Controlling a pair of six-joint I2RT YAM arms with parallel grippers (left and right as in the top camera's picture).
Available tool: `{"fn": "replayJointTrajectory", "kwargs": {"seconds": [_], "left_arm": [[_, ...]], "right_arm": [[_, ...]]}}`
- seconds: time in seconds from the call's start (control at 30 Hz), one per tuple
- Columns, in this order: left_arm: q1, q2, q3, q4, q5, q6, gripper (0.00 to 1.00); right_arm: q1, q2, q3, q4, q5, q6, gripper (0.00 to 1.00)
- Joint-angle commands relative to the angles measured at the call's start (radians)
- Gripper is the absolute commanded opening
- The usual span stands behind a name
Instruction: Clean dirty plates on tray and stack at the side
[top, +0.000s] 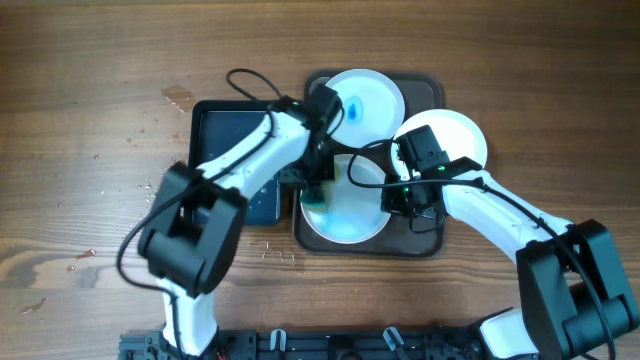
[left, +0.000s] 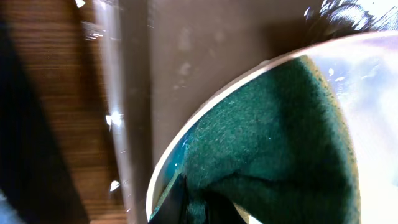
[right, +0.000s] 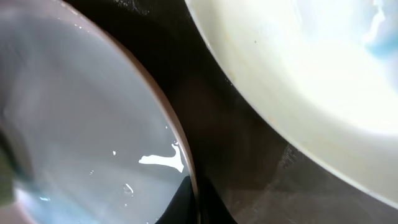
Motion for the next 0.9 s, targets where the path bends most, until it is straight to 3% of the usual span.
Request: {"fn": "replayJointTrajectory", "kwargs": {"seconds": [0.0, 0.1, 0.17, 0.23, 0.3, 0.43, 0.5, 0.57, 0.73, 0.87], "left_arm": [[0.065, -0.161, -0.005, 0.021, 0.184, 0.043, 0.04], [0.151, -0.285, -0.005, -0.025, 0.240, 0.096, 0.04], [0.250, -0.346, -0.005, -0.090, 0.115, 0.115, 0.04], [0.369, -0.340, -0.017, -0.150, -0.107, 0.114, 0.04], [0.424, -0.329, -0.081, -0.110, -0.114, 0.093, 0.04], [0.495, -0.322, -0.350, 0.144, -0.109, 0.087, 0.05], [0.495, -0.328, -0.344, 0.128, -0.085, 0.096, 0.30], [0.495, -0.346, -0.295, 0.080, -0.067, 0.095, 0.43], [0.506, -0.441, -0.145, -0.050, -0.067, 0.095, 0.59], [0.606, -0.562, -0.024, -0.160, -0.060, 0.079, 0.75]], "right_arm": [[-0.006, 0.019, -0.001, -0.006, 0.037, -0.004, 0.04], [-0.006, 0.019, -0.001, -0.005, 0.037, -0.003, 0.04], [-0.006, 0.019, -0.001, -0.006, 0.036, -0.003, 0.04], [-0.006, 0.019, -0.001, 0.002, 0.034, -0.004, 0.04], [-0.006, 0.019, -0.001, 0.034, 0.034, -0.036, 0.04], [-0.006, 0.019, 0.003, 0.041, 0.008, -0.057, 0.04], [-0.006, 0.010, 0.058, -0.024, -0.019, -0.084, 0.04], [-0.006, -0.009, 0.150, -0.136, -0.016, -0.110, 0.04], [-0.006, -0.008, 0.431, -0.378, -0.025, -0.189, 0.04], [0.005, 0.064, 0.676, -0.508, -0.124, -0.210, 0.04]]}}
